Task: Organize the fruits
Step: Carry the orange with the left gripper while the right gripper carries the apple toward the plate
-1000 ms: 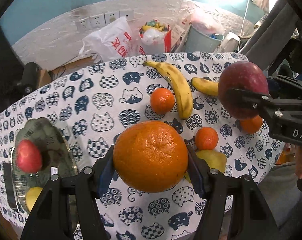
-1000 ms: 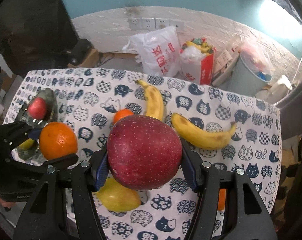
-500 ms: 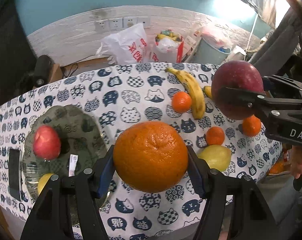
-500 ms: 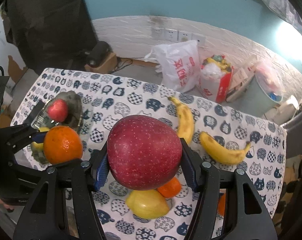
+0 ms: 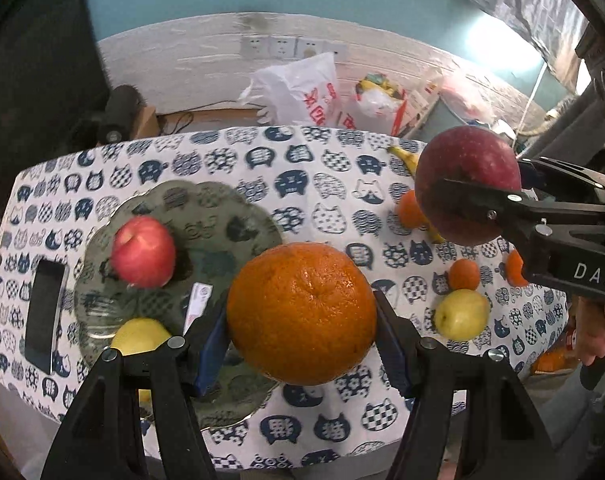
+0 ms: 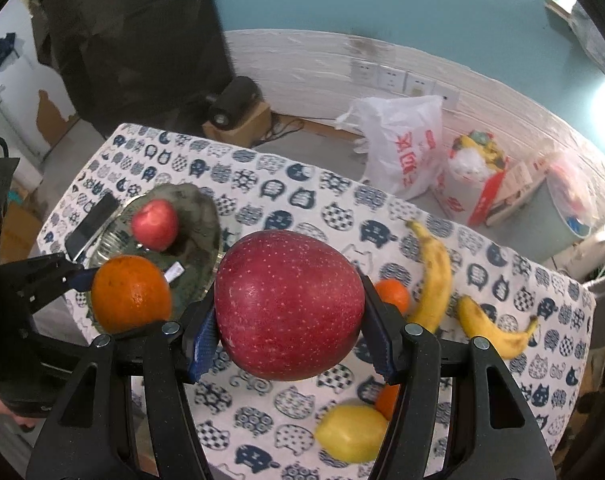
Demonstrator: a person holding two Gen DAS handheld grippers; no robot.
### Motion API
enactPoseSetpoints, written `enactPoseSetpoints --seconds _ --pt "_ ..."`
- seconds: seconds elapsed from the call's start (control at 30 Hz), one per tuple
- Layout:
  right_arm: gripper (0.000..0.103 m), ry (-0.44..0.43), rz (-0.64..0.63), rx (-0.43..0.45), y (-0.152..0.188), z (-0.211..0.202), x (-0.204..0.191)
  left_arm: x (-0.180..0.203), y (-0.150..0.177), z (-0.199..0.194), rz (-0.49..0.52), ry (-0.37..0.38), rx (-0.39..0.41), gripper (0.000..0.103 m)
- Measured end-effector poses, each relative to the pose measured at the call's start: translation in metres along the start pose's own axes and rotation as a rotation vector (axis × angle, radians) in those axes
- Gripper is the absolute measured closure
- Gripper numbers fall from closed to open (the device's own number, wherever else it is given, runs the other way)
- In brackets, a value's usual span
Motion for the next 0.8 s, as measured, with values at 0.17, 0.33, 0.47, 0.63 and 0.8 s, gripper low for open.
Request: enactPoseSetpoints --seconds 0.17,0.33,0.47,0.63,0.8 --pt "0.041 -0.024 -0.025 -0.010 -0.007 0.009 -0.023 -0.021 0.007 -0.007 -0.042 -0.007 0.005 0.036" --pt "0.041 -0.047 -0.049 -0.025 -0.012 0.021 -0.045 -0.040 0.014 -0.012 -0.074 -0.013 0.009 0.036" --pt "0.041 -0.065 -0.068 -0.041 -0.015 0.032 -0.063 -0.054 0.020 -0.011 -0.104 -0.013 0.005 0.036" --pt "0.041 -0.079 -0.090 -0.061 -0.015 0.047 -0.079 -0.069 0.032 0.003 -0.147 0.007 -0.029 0.036" --pt "0.041 -0.091 -0.097 -0.094 -0.009 0.061 -0.088 -0.079 0.043 0.019 -0.194 0.021 -0.075 0.036"
Point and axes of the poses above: each gripper's, at about its wrist camera, not at the fingertips, and z roughly the way its jaws point, x to its right, y to its underside, the point moved 7 cm from there along z, roughly the way its jaws point, and after that the axes turned 10 degrees about y, right-handed, at the moved point
